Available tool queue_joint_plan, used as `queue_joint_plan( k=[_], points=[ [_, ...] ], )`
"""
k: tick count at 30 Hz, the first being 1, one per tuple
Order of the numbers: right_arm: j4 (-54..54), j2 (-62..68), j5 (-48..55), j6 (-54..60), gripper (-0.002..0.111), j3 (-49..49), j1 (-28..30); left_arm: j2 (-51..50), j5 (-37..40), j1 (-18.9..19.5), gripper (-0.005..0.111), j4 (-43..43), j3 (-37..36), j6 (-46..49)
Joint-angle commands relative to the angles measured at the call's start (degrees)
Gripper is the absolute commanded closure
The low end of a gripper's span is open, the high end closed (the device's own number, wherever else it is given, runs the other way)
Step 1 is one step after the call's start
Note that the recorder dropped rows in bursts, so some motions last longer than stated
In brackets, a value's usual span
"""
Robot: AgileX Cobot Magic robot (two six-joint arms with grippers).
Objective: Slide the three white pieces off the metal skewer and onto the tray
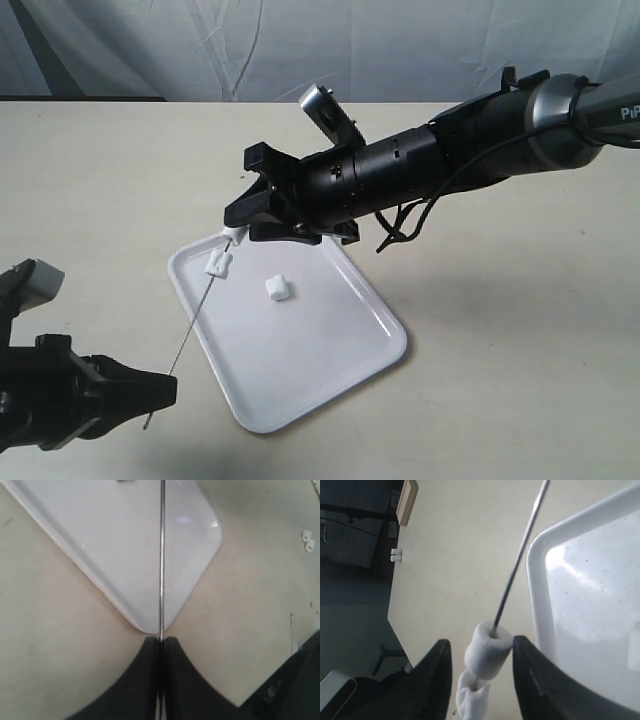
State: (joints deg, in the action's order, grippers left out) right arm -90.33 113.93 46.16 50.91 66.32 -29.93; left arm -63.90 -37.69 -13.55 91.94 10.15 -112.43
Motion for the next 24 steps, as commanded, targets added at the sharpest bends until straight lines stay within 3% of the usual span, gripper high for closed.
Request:
queue_joint_plan(
  k=[1, 16, 21, 24],
  points=[
    [-0.69, -0.43, -1.0, 0.04, 0.069, -0.28, 0.13, -0.04, -2.31, -0.35, 0.107, -3.42, -0.06, 2.93],
    [-1.79, -0.43, 0.0, -0.08, 0.07, -0.28, 0.13, -0.04, -1.75, -0.35, 0.107, -3.73, -0.06, 3.37],
    [-1.89, -0.43, 0.39, -0.08, 0.089, -0.28, 0.13, -0.04, -1.75, -0.35, 0.107, -3.73, -0.06, 3.37],
    [-2.69, -0.43, 0.39, -0.08, 0.092, -0.28, 0.13, -0.04, -1.11, -0.35, 0.107, -3.59, -0.06, 3.6]
  ],
)
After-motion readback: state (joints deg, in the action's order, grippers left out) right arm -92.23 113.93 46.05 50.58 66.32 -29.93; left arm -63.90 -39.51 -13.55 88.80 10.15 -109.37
